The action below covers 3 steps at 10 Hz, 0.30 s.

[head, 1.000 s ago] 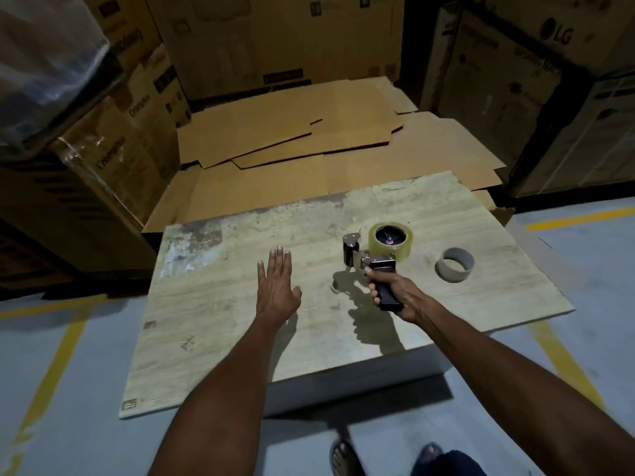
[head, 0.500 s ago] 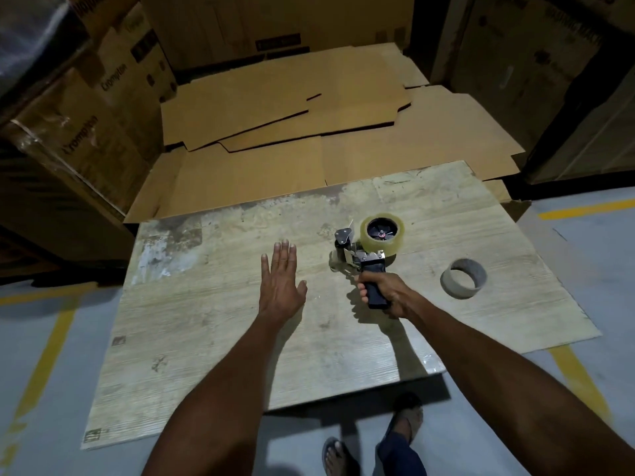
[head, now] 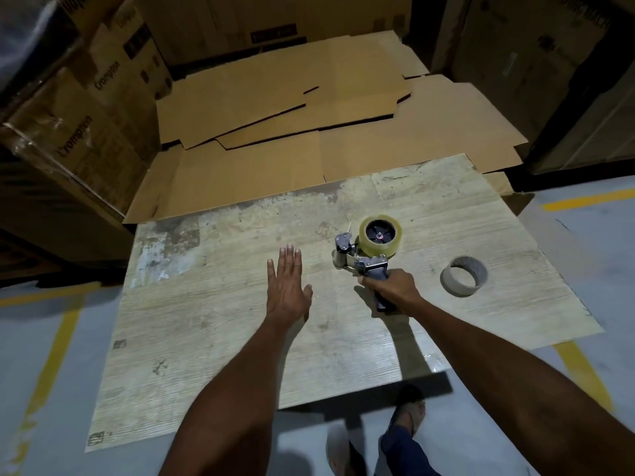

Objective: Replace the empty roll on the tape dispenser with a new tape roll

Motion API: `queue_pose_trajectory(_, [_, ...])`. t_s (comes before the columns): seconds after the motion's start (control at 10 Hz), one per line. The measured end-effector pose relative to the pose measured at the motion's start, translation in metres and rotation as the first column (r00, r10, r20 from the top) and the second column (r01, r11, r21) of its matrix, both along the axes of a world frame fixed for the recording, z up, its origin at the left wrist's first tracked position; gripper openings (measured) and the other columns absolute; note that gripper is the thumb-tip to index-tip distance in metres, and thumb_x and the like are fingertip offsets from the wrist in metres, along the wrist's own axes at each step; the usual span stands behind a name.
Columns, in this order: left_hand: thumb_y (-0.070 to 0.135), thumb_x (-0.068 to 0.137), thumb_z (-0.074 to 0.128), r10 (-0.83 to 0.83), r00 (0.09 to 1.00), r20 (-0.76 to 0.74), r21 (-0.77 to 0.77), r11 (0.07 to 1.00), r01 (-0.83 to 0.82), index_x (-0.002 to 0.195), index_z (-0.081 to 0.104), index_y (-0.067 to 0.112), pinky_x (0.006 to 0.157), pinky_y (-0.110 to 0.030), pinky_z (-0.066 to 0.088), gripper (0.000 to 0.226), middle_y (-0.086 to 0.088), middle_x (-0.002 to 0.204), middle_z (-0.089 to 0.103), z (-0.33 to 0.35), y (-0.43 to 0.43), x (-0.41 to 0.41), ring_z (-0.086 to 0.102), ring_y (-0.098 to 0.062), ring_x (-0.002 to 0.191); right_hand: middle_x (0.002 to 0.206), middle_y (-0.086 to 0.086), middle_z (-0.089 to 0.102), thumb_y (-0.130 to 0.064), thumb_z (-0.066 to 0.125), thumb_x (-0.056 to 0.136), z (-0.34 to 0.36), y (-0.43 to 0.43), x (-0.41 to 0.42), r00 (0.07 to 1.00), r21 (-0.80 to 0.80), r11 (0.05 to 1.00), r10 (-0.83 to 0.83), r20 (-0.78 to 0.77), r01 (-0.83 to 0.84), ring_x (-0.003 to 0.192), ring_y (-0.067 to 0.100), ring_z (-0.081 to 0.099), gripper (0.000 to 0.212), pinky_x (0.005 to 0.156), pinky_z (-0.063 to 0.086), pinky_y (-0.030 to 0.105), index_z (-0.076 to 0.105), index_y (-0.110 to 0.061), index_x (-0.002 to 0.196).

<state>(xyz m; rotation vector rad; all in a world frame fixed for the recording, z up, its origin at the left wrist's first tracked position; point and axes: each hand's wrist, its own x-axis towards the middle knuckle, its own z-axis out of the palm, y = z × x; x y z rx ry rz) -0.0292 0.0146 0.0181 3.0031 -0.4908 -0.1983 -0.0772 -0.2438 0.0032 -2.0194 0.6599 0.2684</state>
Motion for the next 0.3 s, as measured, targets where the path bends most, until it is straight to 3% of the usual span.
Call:
queue_pose_trajectory(0.1, [0.041, 0.1, 0.05, 0.006, 1.0, 0.0, 0.02, 1.0, -0.006, 0.163, -0.005, 0.01, 0.126, -0.048, -0.013, 0.089, -0.011, 0.169, -0.017, 0.0, 0.001, -0.006, -0.019, -0.025, 0.156, 0.068, 0.006, 0.072, -0.071, 0.075, 0.078, -0.007, 0.003, -0.01, 0.999, -0.054, 0.998, -0.027, 0.047, 0.029, 0.068, 0.02, 0.071, 0.06, 0.062, 0.056, 0.034, 0.073, -0.011, 0.075])
queue_pose_trajectory(0.2, [0.043, 0.102, 0.047, -0.007, 1.0, 0.008, 0.008, 1.0, 0.007, 0.163, -0.005, 0.01, 0.126, -0.048, -0.013, 0.087, -0.011, 0.168, -0.018, 0.008, 0.002, -0.016, -0.019, -0.024, 0.156, 0.071, 0.007, 0.071, -0.074, 0.06, 0.088, -0.01, 0.005, -0.023, 0.997, -0.154, 0.988, 0.007, 0.082, 0.006, 0.073, 0.024, 0.07, 0.067, 0.059, 0.047, 0.034, 0.069, -0.009, 0.076])
queue_pose_trajectory(0.3, [0.046, 0.104, 0.042, -0.013, 0.999, 0.048, 0.002, 1.0, 0.012, 0.162, -0.006, 0.01, 0.126, -0.048, -0.012, 0.084, -0.01, 0.168, -0.018, 0.012, 0.002, -0.021, -0.02, -0.023, 0.155, 0.089, 0.013, 0.073, -0.064, 0.046, 0.101, -0.006, 0.007, -0.03, 0.995, -0.235, 0.972, 0.039, 0.088, -0.018, 0.087, 0.033, 0.07, 0.061, 0.067, 0.045, 0.035, 0.069, -0.008, 0.094])
